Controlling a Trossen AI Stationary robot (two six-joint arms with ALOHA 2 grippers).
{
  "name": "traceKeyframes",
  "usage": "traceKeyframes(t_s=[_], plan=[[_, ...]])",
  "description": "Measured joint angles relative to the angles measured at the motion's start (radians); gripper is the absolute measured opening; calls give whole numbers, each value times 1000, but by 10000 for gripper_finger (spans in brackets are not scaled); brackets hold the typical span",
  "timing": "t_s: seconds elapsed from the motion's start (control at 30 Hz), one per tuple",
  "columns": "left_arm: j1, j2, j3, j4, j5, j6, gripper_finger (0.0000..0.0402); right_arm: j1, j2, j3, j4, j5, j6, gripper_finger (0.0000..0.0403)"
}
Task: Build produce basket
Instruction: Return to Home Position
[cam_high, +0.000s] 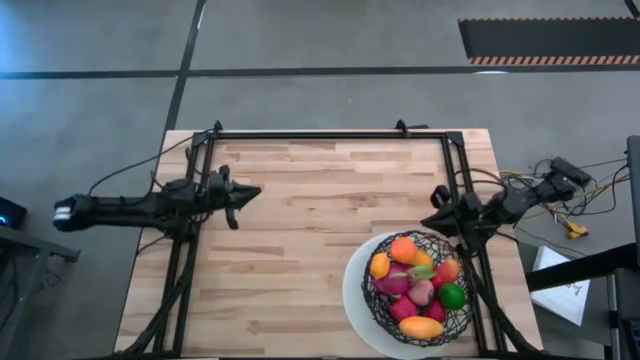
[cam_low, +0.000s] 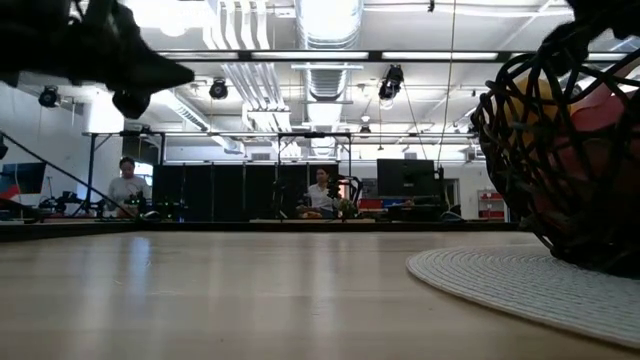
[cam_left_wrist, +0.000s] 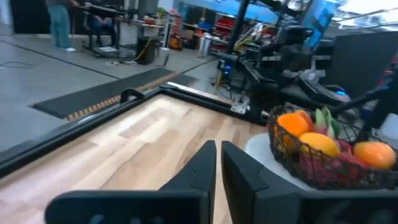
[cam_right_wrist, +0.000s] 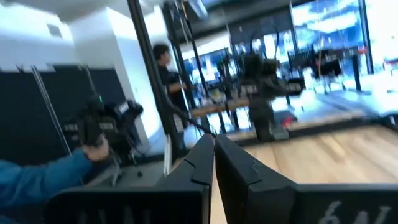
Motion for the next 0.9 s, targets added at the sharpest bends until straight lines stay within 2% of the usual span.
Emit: traceKeyframes(t_s=[0.1,0.3,0.4,0.6,0.8,0.9], plan=[[20,-106,-64,-6,43,0,4,0,-45,-33,-28,1,15,8],[20,-283,-180,5,46,-17,1,-1,-108,-109,-25,10,22,8],[20,-364,-205,-72,47,-21,0,-13,-139,-147,-1,32,21,8],[25,-334,-205,-122,48,-14,0,-128,-144,-163,-27,30,2,8],[43,-334,-206,-125,51,46,0,-361,-148,-163,-112,-165,-15,8],[43,-353,-207,-137,103,97,0,-464,-143,-163,-140,-245,-6,8]])
